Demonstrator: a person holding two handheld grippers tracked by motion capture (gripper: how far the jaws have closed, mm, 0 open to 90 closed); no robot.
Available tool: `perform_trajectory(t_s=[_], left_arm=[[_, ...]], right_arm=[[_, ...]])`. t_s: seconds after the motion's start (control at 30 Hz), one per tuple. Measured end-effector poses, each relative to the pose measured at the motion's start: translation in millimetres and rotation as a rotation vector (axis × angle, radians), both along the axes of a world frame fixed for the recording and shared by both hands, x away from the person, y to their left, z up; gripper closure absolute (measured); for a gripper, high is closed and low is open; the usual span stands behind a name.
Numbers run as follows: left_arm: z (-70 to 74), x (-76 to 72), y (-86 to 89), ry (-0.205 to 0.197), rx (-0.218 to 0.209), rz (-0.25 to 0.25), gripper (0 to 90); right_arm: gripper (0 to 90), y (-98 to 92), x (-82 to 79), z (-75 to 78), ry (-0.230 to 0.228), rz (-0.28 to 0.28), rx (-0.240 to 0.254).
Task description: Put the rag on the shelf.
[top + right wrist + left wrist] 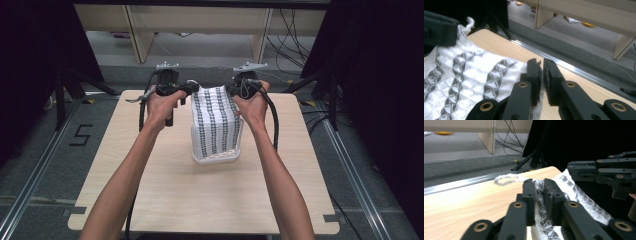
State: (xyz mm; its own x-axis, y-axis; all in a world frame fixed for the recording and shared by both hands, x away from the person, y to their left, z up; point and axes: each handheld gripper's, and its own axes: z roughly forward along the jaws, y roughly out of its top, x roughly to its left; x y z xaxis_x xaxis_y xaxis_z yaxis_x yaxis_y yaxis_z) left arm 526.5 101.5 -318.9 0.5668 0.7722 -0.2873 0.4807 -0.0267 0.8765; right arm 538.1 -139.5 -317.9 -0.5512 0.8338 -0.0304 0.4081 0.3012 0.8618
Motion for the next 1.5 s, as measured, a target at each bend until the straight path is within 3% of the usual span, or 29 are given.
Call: perform_trajectory(t_s=[0.03, 0.07, 0.13, 0.17, 0.23, 0.53, 0.63, 0.67, 0.7, 0.93, 1.03, 1.3, 1.37, 1.5], left_arm=[[-3.7, 1.7, -1.4, 0.011, 0.02, -0.011, 71.1], [-5.7, 3.0, -2.3, 0.023, 0.047, -0.009, 62.4], [-9.3, 4.7, -2.5, 0.035, 0.082, 0.024, 49.1], [-10.5, 5.2, -2.5, 0.047, 0.077, 0.035, 42.2], [-12.2, 5.6, -0.1, 0.062, 0.081, 0.043, 36.8], [-13.4, -0.8, 5.4, 0.075, 0.082, 0.014, 34.5], [-14.7, -2.9, 5.7, 0.081, 0.096, -0.001, 34.3], [-14.7, -3.4, 7.0, 0.084, 0.107, -0.008, 34.1], [-14.9, -3.8, 7.6, 0.084, 0.104, -0.009, 34.1], [-15.7, -6.7, 11.5, 0.088, 0.084, -0.008, 32.9], [-15.5, -8.4, 15.0, 0.09, 0.097, -0.017, 32.4], [-15.7, -17.4, 22.5, 0.082, 0.057, -0.022, 31.2], [-16.5, -20.1, 24.4, 0.082, 0.065, -0.024, 30.9], [-16.8, -24.3, 27.4, 0.08, 0.063, -0.032, 30.0]], right_arm=[[82.3, -0.8, 1.5, -3.0, -0.015, -0.002, 0.005], [78.9, -1.9, 1.4, -3.7, -0.001, -0.017, 0.002], [70.6, -2.7, 2.7, -5.9, 0.011, -0.036, 0.014], [67.1, -4.3, 3.9, -7.2, 0.012, -0.038, 0.008], [62.3, -6.3, 3.5, -8.0, 0.018, -0.053, 0.01], [59.7, -19.4, -1.1, -3.2, 0.032, -0.047, 0.028], [59.2, -22.7, -3.1, -2.9, 0.042, -0.043, 0.028], [59.1, -23.7, -2.7, -3.9, 0.024, -0.038, 0.028], [59.1, -24.6, -3.6, -3.7, 0.045, -0.041, 0.044], [58.9, -30.4, -5.3, -7.6, 0.071, -0.044, 0.049], [58.6, -32.4, -6.9, -8.2, 0.074, -0.038, 0.045], [56.0, -37.6, -14.5, -5.1, 0.07, -0.015, 0.066], [55.0, -39.1, -16.7, -3.5, 0.062, -0.005, 0.05], [53.4, -39.5, -22.3, -3.2, 0.074, 0.007, 0.074]])
